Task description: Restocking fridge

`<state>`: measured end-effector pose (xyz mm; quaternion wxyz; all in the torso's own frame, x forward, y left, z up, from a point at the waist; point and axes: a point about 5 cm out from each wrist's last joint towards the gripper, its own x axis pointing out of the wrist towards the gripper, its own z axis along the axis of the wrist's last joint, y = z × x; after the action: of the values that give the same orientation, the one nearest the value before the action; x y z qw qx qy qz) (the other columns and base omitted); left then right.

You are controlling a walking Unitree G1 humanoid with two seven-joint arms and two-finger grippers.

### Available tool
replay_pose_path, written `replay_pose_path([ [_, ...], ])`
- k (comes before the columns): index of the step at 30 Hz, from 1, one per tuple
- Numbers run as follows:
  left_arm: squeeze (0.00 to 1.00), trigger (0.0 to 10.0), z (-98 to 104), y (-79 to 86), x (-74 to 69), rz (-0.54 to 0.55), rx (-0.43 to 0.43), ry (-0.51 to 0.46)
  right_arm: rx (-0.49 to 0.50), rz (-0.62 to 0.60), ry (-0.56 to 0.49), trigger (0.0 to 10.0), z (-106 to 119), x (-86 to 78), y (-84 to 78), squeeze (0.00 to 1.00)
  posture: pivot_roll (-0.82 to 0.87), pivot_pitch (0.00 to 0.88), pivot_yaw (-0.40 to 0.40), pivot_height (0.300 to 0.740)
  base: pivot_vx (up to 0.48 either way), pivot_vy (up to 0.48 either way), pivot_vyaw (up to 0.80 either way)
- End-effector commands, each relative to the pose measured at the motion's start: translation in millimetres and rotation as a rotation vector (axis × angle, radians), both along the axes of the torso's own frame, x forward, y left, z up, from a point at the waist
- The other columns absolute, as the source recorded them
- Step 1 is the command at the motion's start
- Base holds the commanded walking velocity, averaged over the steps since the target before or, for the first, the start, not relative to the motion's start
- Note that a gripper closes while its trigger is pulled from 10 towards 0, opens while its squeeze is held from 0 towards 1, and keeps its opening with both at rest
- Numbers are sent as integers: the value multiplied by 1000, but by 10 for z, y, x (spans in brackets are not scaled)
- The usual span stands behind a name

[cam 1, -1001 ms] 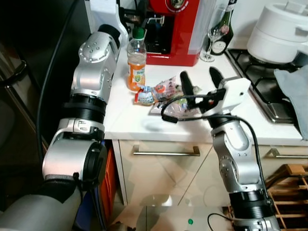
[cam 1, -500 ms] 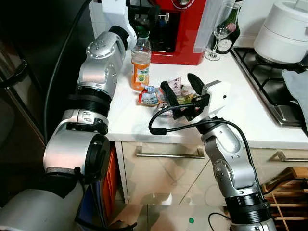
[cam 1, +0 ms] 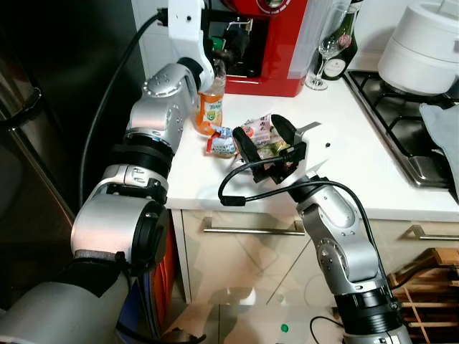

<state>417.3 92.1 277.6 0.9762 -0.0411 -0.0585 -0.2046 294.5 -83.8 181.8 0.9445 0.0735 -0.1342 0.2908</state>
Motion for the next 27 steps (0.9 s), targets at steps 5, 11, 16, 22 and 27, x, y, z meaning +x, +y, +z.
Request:
replay_pose_path([
  [5,0,10000,-168,-49,13,14,4,96,14,-2,-4,10000,37,1,-30,0,-87,0,-31,740,0,0,0],
  [11,0,10000,-266,-60,11,23,6,125,11,2,2,10000,24,17,-30,0,-81,0,-36,740,0,0,0],
  [16,0,10000,-382,-131,-9,-23,51,173,8,5,3,10000,22,31,-29,0,-79,0,-36,740,0,0,0],
  [22,0,0,-536,-74,-11,27,88,213,8,4,3,10000,23,47,-27,0,-80,0,-34,740,0,0,0],
  [27,0,0,-575,-42,-17,51,59,211,8,0,6,10000,17,49,-27,0,-84,0,-33,740,0,0,0],
])
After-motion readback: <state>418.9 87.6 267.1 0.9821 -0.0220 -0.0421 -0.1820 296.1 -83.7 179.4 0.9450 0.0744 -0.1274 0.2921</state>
